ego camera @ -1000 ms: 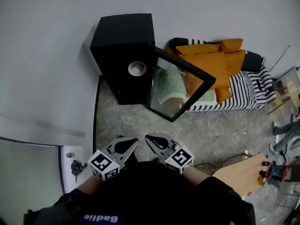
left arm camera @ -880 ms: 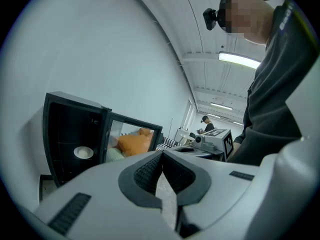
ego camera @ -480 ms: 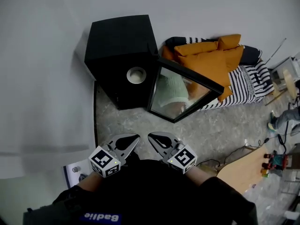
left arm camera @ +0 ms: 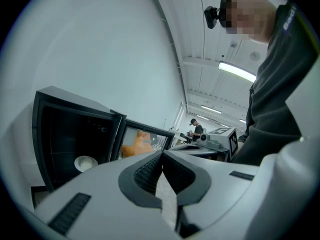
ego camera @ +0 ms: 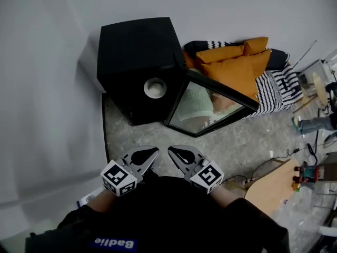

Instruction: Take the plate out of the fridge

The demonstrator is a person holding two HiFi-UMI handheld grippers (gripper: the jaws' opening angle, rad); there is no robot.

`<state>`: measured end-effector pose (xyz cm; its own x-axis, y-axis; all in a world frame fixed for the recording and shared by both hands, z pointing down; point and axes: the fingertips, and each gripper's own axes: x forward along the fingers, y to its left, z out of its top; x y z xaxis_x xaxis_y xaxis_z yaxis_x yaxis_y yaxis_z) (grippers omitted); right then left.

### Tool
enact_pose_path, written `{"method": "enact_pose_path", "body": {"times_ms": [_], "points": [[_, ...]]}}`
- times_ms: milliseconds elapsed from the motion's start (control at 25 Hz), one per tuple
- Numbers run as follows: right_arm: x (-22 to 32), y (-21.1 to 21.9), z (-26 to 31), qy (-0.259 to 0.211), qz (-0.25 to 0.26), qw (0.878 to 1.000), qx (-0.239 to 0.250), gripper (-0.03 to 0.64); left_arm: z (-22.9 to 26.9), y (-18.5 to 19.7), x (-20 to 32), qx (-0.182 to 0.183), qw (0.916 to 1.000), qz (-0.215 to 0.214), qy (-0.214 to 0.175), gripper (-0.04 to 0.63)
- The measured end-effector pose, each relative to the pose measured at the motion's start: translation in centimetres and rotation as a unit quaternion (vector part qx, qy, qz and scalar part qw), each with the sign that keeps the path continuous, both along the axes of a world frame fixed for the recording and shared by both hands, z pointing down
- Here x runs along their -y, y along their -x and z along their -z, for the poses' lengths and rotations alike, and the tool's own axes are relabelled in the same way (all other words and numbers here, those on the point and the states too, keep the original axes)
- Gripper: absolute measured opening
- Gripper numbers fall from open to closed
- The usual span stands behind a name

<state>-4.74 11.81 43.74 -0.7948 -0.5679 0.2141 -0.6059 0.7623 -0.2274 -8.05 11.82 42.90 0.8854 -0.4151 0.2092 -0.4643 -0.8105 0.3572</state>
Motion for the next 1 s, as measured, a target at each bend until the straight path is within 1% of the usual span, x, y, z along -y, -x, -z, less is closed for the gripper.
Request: {"method": "enact_pose_path", "body": {"times_ms": [280,440,600,800,1000], "points": [[2.3,2.8,-0.1,-0.005,-0.024,1.0,0.001,0.008,0.0,2.4,2.7,-0.01,0.9997,-0.021,-0.002,0.008],[2.6,3.0,0.0,-0.002,-0.024,1.0,-0.001,0.008,-0.3,2.3,2.9,-0.016,0.9996,-0.023,0.008,0.008],[3.1,2.1,0.1,-0.004,-0.022,1.0,-0.001,0.008,-0.6,1.4,3.5,-0.014,0.9996,-0.02,0.012,0.008],[4.1,0.7,-0.7,-0.006,-0.003,1.0,0.001,0.008,-1.3,0.0,4.4,-0.007,0.9998,-0.001,0.017,0.008],[5.6,-0.5,-0.7,-0.005,0.027,1.0,0.009,0.008,-2.5,-0.9,7.3,-0.009,0.9979,0.043,0.048,0.008]]}}
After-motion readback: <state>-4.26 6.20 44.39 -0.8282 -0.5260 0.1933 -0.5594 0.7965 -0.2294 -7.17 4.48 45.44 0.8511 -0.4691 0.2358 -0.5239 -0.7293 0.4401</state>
